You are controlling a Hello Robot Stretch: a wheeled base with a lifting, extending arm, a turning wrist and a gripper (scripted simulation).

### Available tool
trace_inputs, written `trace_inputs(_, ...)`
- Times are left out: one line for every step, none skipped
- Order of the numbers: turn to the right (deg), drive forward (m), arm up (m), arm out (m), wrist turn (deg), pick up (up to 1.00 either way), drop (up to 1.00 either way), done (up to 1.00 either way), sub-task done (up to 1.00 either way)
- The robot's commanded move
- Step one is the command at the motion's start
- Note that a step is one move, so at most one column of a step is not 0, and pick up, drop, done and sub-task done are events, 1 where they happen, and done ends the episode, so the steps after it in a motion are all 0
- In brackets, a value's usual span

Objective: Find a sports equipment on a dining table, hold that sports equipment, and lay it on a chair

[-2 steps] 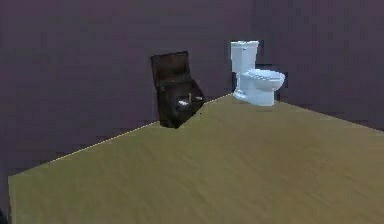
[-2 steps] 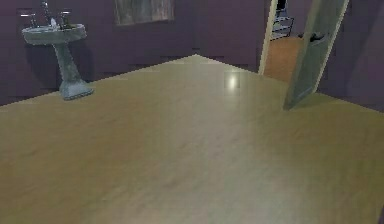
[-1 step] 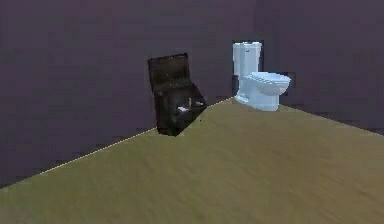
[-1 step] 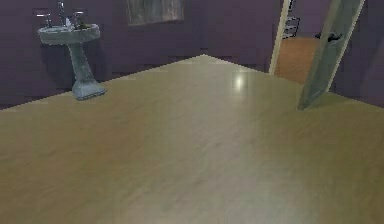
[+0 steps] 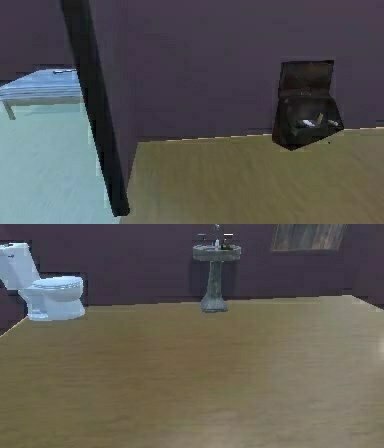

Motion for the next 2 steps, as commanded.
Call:
trace_inputs(0.0, 0.40, 0.00, 0.00, 0.0, 0.00, 0.00, 0.00, 0.00)
trace_inputs(-33.0, 0.00, 0.00, 0.00, 0.0, 0.00, 0.00, 0.00, 0.00)
